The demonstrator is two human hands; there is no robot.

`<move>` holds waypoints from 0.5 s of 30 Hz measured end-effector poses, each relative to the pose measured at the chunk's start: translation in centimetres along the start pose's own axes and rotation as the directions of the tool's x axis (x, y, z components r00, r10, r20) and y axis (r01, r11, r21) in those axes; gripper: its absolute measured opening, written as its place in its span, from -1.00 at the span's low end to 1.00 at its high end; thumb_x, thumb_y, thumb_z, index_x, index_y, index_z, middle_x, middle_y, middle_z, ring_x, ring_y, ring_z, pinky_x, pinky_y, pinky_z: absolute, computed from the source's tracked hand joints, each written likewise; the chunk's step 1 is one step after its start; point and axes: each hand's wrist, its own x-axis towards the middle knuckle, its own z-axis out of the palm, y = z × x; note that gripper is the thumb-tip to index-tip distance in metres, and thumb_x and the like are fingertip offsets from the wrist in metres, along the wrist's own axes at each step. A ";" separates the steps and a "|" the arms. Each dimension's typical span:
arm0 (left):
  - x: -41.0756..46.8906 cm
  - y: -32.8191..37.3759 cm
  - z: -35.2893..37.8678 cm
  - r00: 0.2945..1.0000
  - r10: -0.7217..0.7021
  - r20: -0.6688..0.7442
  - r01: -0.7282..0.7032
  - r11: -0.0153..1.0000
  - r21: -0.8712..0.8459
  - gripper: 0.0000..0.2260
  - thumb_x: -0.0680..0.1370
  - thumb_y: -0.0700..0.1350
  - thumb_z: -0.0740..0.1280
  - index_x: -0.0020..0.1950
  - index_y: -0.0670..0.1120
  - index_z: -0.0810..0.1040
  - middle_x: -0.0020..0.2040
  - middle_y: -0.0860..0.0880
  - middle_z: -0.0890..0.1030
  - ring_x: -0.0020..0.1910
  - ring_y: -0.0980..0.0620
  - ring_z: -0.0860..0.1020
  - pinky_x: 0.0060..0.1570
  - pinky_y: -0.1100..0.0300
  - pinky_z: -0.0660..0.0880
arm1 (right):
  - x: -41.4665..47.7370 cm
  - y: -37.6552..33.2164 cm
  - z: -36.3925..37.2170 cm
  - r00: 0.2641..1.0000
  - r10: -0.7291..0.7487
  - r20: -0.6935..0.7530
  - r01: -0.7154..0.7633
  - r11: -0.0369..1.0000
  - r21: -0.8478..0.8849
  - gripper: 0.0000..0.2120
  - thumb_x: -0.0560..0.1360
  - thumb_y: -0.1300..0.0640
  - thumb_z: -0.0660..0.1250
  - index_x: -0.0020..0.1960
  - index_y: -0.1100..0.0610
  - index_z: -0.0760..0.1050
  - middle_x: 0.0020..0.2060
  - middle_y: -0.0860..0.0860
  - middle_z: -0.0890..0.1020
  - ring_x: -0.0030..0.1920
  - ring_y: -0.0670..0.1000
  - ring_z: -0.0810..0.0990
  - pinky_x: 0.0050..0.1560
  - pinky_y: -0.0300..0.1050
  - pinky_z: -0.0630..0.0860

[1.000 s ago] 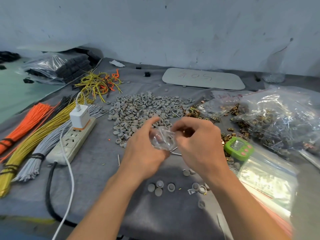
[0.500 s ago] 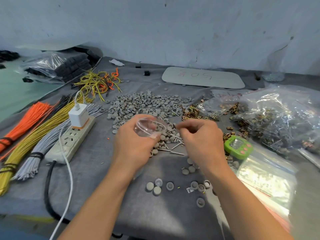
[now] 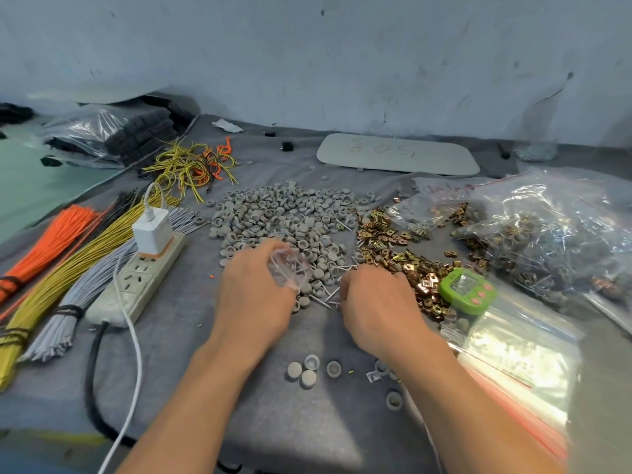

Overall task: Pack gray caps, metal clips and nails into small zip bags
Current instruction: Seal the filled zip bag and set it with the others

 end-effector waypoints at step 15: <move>-0.8 1.4 1.1 0.966 0.193 0.172 -0.178 0.979 -0.098 -0.70 0.38 -0.13 0.46 0.01 0.20 0.55 -0.09 0.16 0.61 -0.09 0.12 0.51 -0.25 0.29 0.33 | -0.9 -0.6 -0.1 0.927 -0.110 -0.359 0.300 0.792 0.532 -0.85 0.47 0.19 0.52 -0.11 -0.07 0.72 -0.22 -0.16 0.71 -0.17 -0.20 0.61 -0.11 -0.34 0.50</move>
